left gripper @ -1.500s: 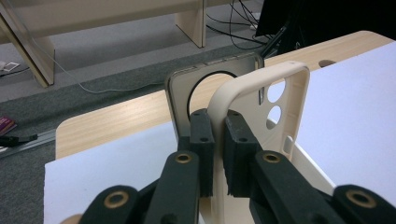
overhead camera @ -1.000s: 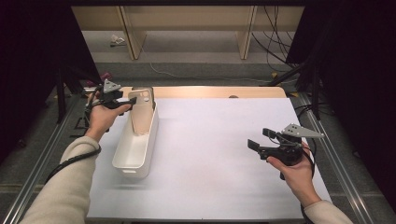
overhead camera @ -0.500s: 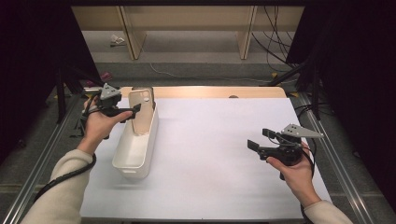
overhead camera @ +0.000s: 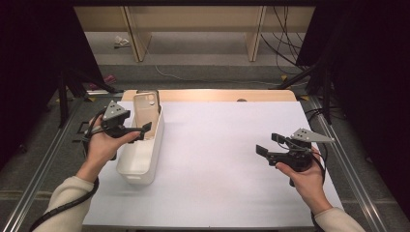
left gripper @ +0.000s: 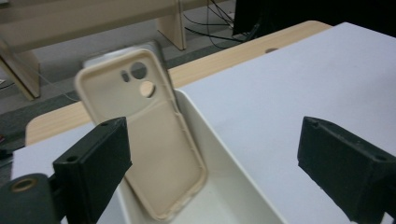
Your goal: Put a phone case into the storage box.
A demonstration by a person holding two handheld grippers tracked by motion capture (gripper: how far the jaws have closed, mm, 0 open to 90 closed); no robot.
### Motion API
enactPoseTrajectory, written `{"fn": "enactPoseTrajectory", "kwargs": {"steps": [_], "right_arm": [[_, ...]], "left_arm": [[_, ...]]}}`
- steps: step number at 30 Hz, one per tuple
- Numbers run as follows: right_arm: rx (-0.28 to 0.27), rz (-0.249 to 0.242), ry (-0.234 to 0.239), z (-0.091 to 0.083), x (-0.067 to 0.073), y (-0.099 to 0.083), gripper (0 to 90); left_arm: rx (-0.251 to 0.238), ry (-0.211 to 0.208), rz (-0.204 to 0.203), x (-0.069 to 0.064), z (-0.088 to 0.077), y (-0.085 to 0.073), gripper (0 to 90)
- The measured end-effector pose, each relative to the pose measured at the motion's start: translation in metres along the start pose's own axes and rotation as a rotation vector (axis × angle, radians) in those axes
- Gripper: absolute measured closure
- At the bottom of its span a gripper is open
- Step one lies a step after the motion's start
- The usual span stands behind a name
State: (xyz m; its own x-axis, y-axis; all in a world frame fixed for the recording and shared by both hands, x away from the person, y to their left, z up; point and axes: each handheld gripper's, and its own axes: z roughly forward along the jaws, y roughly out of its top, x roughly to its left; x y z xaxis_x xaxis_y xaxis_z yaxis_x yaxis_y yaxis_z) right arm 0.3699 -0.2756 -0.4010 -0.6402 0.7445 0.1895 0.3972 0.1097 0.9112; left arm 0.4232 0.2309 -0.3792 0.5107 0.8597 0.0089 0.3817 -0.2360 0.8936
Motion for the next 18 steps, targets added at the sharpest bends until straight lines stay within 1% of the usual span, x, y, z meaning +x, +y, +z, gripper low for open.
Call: {"fn": "enactPoseTrajectory", "kwargs": {"steps": [4, 9, 13, 15, 16, 17, 18], "right_arm": [[-0.001, 0.0, 0.001, 0.0, 0.0, 0.0, 16.4], [-0.001, 0.001, 0.001, 0.0, 0.0, 0.0, 16.4], [0.001, 0.001, 0.003, 0.0, 0.0, 0.0, 16.4], [0.001, 0.001, 0.006, 0.001, 0.0, -0.001, 16.4], [0.003, 0.001, 0.007, 0.001, 0.001, -0.001, 16.3], [0.004, 0.0, 0.008, 0.001, 0.001, -0.001, 16.4], [0.004, 0.0, 0.011, 0.001, 0.001, -0.001, 16.3]], "left_arm": [[-0.006, -0.03, 0.014, -0.016, -0.004, -0.003, 9.3], [-0.017, -0.07, 0.026, -0.031, -0.008, -0.006, 9.4], [-0.027, -0.094, 0.042, -0.045, -0.011, -0.011, 9.4], [-0.03, -0.113, 0.044, -0.052, -0.012, -0.016, 9.4], [-0.035, -0.125, 0.05, -0.056, -0.013, -0.018, 9.4], [-0.054, -0.132, 0.05, -0.06, -0.015, -0.022, 9.8], [-0.062, -0.136, 0.051, -0.062, -0.016, -0.024, 10.5]]}}
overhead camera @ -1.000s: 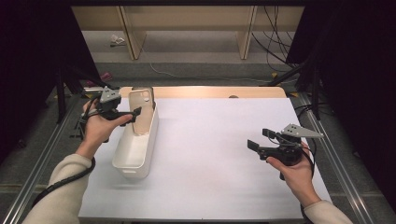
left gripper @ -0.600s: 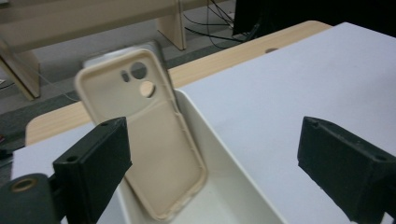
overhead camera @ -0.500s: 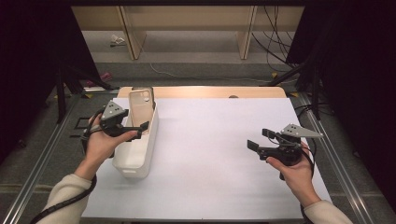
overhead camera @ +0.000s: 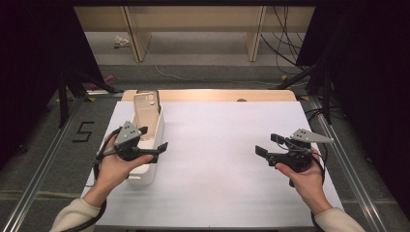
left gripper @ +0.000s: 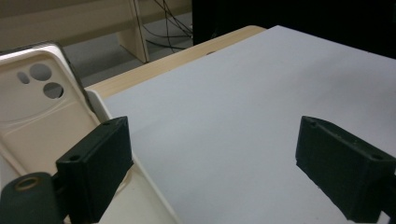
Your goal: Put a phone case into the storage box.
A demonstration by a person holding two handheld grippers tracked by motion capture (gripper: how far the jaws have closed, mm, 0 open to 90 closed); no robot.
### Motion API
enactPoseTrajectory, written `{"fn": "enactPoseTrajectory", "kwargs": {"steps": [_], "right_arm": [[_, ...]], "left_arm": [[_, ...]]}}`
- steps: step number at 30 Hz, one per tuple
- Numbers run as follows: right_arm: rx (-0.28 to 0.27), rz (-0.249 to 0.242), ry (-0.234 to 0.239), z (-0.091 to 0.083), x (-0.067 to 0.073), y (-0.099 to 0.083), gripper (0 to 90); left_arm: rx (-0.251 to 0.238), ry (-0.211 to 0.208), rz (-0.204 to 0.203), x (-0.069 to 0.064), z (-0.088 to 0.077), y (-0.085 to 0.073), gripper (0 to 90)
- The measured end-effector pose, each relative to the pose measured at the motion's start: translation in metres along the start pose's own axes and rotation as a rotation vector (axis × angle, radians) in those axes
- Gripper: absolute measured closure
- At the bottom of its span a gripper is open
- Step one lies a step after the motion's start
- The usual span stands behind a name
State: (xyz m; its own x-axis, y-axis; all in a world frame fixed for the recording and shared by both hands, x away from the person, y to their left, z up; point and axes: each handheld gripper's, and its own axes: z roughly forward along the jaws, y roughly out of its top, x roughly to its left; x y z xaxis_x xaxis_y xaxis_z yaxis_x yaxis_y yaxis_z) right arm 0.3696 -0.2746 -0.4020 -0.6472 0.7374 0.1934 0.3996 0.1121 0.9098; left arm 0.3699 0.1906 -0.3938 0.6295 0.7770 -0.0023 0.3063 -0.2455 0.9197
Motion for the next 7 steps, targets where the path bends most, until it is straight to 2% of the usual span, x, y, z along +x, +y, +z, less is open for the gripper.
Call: {"fn": "enactPoseTrajectory", "kwargs": {"steps": [4, 7], "right_arm": [[0.005, -0.005, 0.007, 0.0002, 0.0007, -0.0002, 16.3], [0.004, -0.012, 0.009, 0.0005, 0.0014, -0.0001, 16.2]], "left_arm": [[-0.021, -0.027, 0.012, -0.0094, -0.0055, -0.0071, 10.0], [-0.029, -0.024, 0.024, -0.0102, -0.0083, -0.01, 9.1]]}}
